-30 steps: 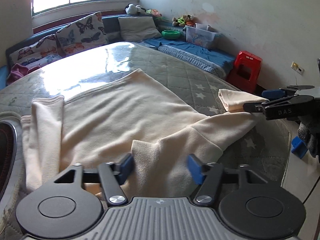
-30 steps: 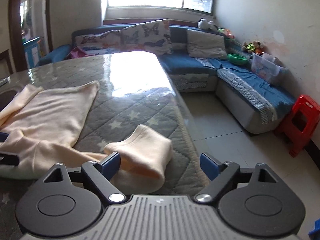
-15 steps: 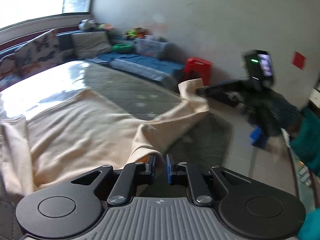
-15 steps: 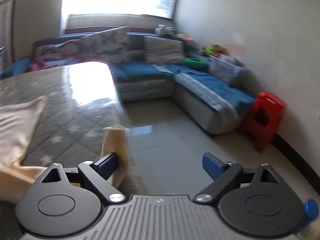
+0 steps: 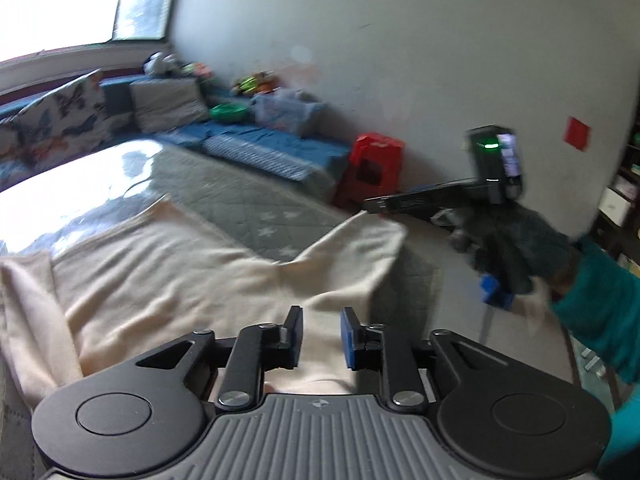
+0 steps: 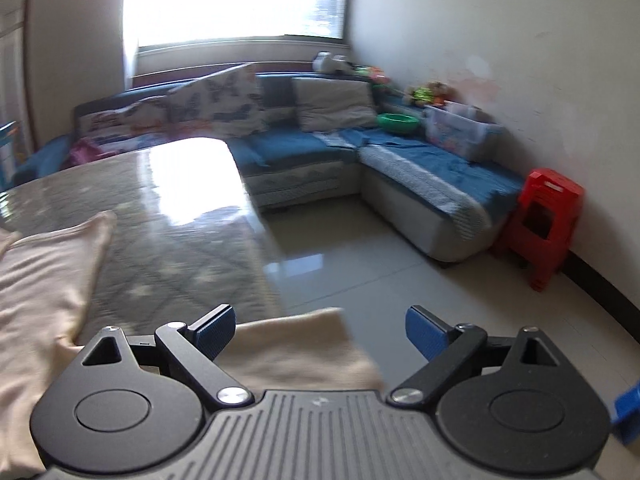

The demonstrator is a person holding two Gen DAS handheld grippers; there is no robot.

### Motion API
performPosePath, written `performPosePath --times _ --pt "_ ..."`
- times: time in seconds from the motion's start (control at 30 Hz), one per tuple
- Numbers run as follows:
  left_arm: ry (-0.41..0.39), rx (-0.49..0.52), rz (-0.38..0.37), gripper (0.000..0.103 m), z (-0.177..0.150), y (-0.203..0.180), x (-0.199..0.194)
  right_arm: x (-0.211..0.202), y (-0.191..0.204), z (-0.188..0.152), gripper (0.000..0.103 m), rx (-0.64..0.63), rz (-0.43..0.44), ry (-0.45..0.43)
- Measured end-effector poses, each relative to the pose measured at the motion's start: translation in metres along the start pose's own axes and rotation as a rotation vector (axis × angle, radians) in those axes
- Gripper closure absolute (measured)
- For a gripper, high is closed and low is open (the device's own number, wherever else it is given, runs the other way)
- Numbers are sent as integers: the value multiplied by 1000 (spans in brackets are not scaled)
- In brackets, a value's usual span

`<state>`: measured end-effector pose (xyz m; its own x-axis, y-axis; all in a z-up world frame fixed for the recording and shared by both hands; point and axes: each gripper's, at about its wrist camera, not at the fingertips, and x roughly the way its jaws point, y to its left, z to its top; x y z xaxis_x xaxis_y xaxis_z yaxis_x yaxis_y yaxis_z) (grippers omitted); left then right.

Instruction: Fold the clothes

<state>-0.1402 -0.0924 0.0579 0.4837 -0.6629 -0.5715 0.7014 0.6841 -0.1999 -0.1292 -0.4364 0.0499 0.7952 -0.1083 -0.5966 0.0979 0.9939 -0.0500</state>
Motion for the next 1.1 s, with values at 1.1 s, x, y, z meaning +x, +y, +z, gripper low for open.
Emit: performPosePath --times 1.1 --pt "122 -248 585 65 60 169 69 11 104 -10 4 -141 318 54"
